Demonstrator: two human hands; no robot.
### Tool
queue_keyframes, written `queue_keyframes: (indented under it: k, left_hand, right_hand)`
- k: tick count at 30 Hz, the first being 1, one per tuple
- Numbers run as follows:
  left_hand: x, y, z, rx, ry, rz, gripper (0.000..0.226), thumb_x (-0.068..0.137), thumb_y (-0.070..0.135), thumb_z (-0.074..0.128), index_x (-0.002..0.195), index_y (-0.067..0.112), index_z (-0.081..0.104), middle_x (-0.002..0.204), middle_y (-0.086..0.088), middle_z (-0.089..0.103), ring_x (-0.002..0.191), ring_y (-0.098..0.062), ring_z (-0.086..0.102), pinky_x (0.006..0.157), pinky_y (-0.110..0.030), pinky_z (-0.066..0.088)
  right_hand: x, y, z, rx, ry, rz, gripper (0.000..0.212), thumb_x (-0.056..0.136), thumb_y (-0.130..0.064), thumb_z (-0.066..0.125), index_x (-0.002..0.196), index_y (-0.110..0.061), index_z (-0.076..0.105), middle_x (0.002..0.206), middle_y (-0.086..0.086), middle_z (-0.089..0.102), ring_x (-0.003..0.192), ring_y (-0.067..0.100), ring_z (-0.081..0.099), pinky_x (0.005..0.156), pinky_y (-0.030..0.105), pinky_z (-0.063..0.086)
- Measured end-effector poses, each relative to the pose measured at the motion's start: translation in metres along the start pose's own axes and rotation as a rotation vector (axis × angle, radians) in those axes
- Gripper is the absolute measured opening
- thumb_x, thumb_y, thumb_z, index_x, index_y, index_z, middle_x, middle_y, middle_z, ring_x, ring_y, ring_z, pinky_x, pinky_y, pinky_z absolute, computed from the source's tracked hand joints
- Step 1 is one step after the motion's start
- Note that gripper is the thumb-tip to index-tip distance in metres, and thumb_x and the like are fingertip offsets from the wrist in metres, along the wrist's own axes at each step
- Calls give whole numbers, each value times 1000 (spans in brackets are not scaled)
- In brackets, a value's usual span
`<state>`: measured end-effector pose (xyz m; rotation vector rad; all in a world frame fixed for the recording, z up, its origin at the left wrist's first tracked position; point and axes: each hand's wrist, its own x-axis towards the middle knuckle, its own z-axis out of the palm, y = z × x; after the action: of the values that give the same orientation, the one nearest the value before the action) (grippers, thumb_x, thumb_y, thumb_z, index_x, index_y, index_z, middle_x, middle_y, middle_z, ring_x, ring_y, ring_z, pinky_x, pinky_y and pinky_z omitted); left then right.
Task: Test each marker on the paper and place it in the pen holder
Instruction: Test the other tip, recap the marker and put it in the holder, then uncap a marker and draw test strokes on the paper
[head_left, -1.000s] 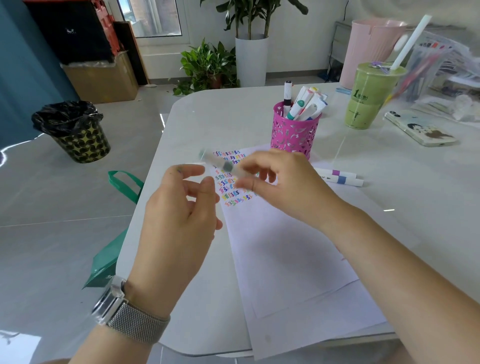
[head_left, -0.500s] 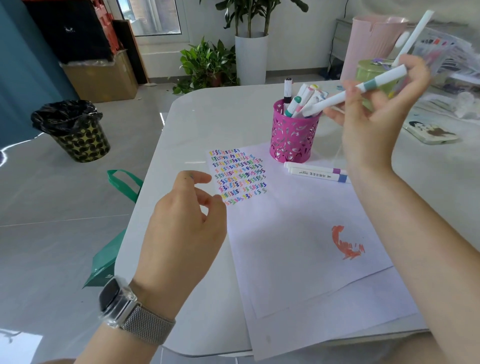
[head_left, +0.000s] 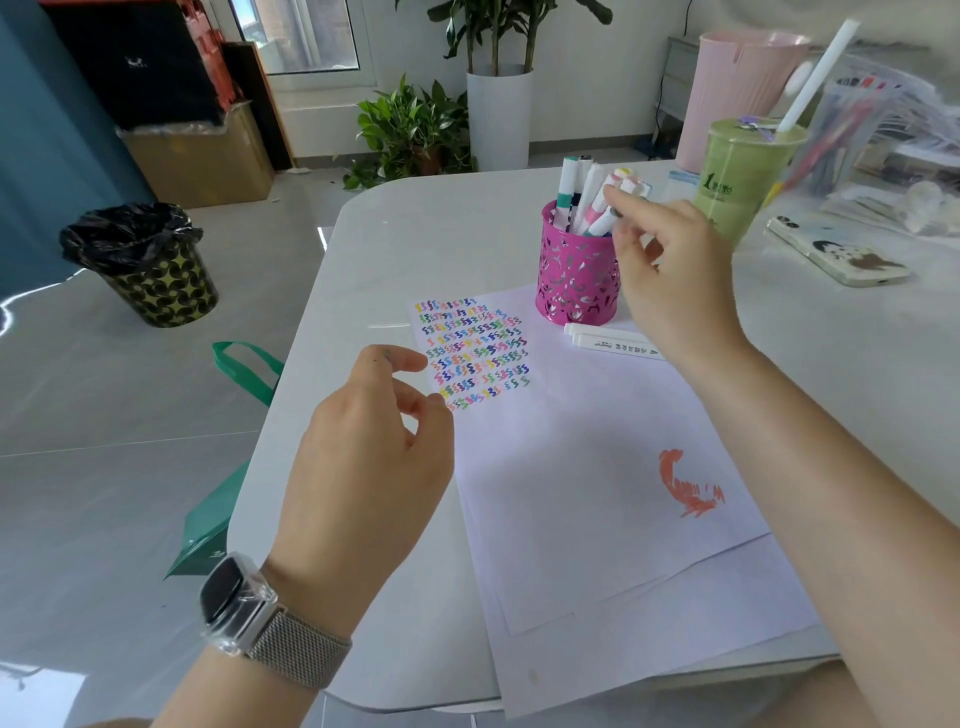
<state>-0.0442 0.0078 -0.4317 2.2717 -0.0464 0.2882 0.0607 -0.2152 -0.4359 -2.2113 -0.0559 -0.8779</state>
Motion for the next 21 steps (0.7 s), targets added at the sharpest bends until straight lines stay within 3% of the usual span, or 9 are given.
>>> queue_keyframes:
  k: [4,6,7,10,11,13,16,21]
  left_hand:
    - [0,1,0,2,-5,2,21,87,23,51,109,26,51,76,14,60,59,-14,65,61,-41,52]
    - [0,0,0,7,-12,4,21,88,23,50,108,27,52,77,14,60,60,-13,65,62,-40,52]
    - [-1,1,0,11,-17,4,20,88,23,50,107,27,52,77,14,60,61,-13,65,62,-39,52]
    - [-1,0,-1,32,-41,13,15,87,23,49,100,29,54,76,15,60,61,-11,64,62,-37,51]
    - [-1,-1,0,45,-51,21,14,86,23,49,97,29,56,75,14,60,60,-11,63,62,-36,51]
    - [-2,-2,1,77,-62,39,13,84,23,49,91,29,59,74,14,60,56,-10,59,61,-34,50]
    - [-2,-4,3,96,-78,46,13,84,23,50,88,29,61,74,14,61,53,-10,55,60,-33,49]
    - [-1,-6,3,107,-98,51,13,86,22,49,93,28,59,75,13,60,57,-11,56,63,-34,50]
  right_hand:
    - [-4,-4,-5,54,-252,156,62,89,-9,54,144,-35,39,71,-6,60,57,4,49,70,18,43]
    - [-7,-6,-10,76,-201,156,67,87,-7,53,143,-40,37,73,-7,62,58,6,52,70,21,46]
    - [-7,-7,-13,73,-150,153,62,86,-6,53,138,-39,43,74,-8,62,57,6,52,68,21,46]
    - [-5,-8,-22,-73,-97,195,20,82,-10,58,99,-21,58,74,-11,59,65,8,54,67,27,46]
    - [-7,-5,-24,-168,-160,210,12,80,-10,60,88,-19,59,76,-8,60,72,14,57,72,29,48]
    - [-13,3,-23,-351,-388,240,14,77,-12,67,77,-23,60,88,0,64,89,26,60,83,36,50]
    - [-25,10,-19,-480,-623,307,13,78,-20,72,87,-28,68,105,6,66,101,30,59,91,43,48]
    - [-27,6,-16,-528,-600,270,23,85,-14,62,103,-25,70,106,5,67,101,30,60,89,41,49]
